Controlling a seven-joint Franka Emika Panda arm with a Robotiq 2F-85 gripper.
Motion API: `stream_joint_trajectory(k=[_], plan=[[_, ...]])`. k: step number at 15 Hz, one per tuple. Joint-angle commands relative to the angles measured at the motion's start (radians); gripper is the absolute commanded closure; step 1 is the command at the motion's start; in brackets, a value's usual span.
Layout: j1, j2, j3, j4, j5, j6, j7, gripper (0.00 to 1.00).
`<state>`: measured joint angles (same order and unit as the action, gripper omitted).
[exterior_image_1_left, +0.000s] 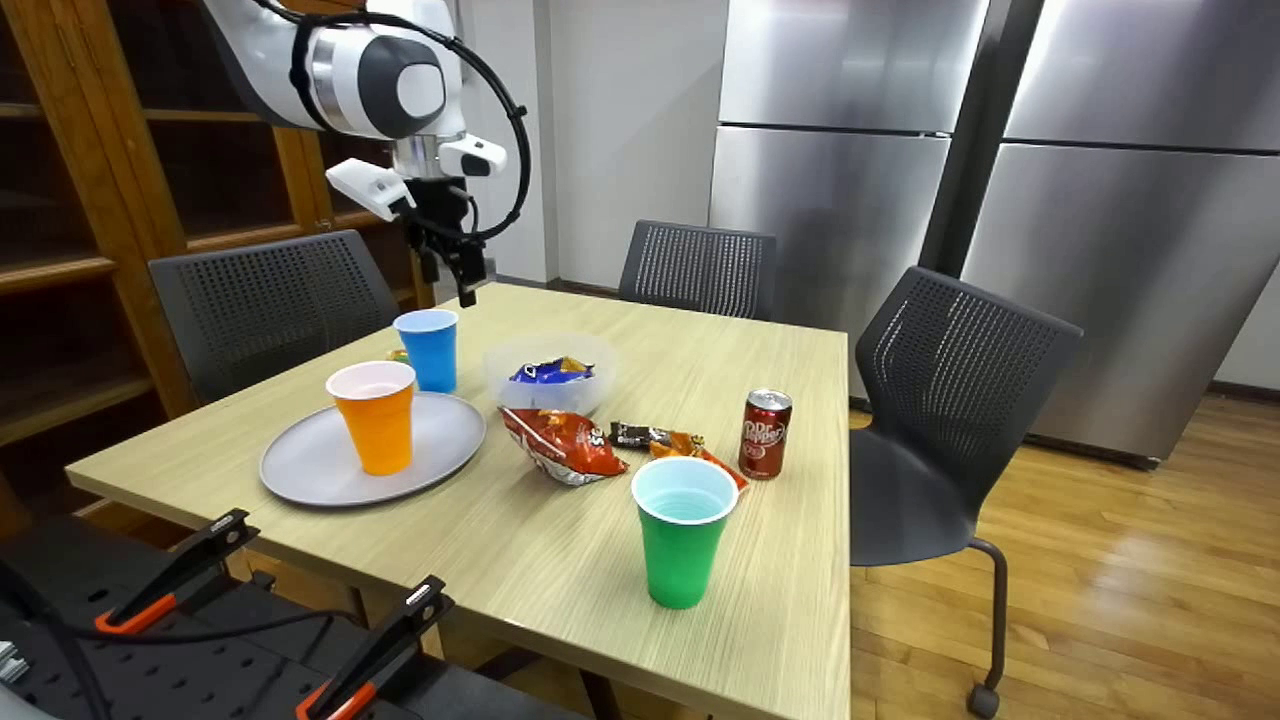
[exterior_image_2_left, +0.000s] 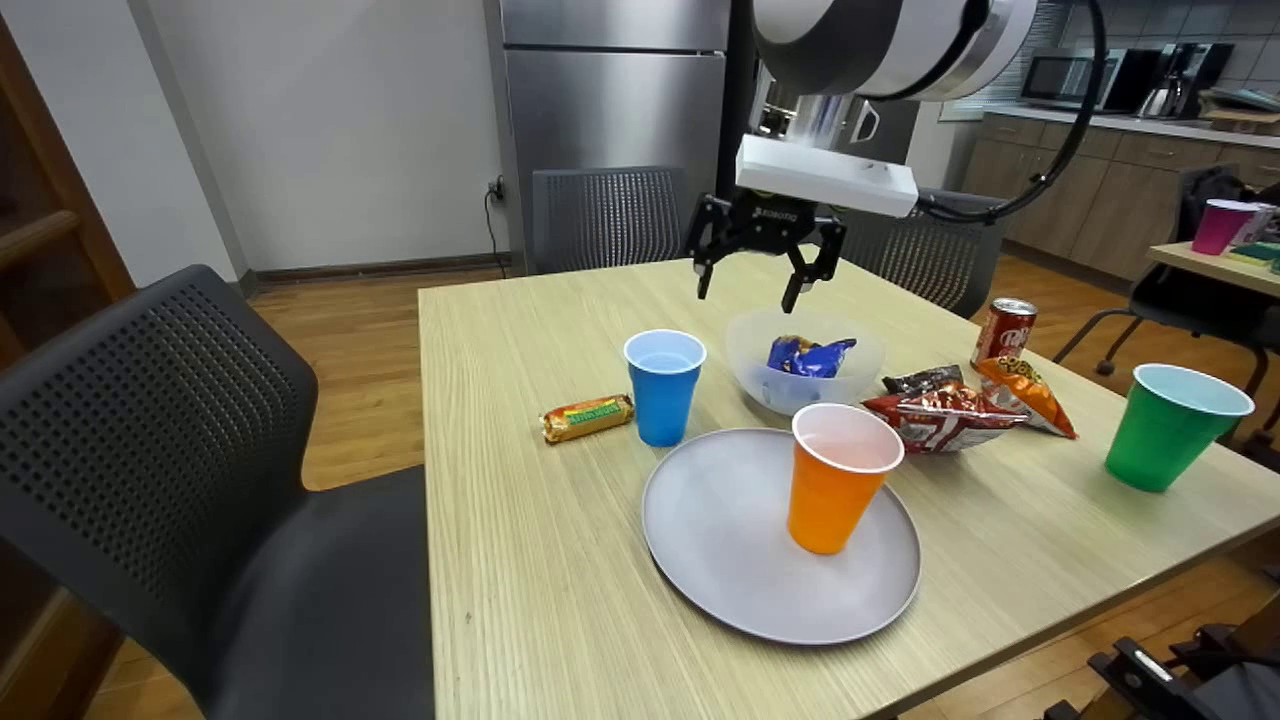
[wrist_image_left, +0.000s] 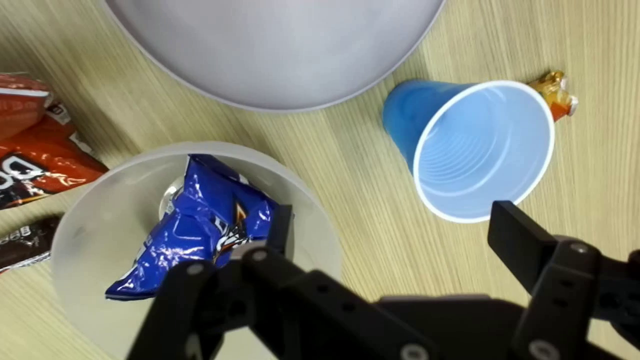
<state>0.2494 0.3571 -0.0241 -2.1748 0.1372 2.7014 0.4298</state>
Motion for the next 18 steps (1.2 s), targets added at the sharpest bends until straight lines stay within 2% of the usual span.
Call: stream_joint_trajectory(k=[1, 6, 18], plan=[[0.045, -0.032, -0.001, -0.029, -0.073, -0.009, 0.086, 0.0], [0.096, -0.004, -0.006, -0.004, -0.133, -0.032, 0.168, 0.0], [0.106, 0.102, -0.026, 0.115, -0.166, -0.103, 0.289, 0.0]])
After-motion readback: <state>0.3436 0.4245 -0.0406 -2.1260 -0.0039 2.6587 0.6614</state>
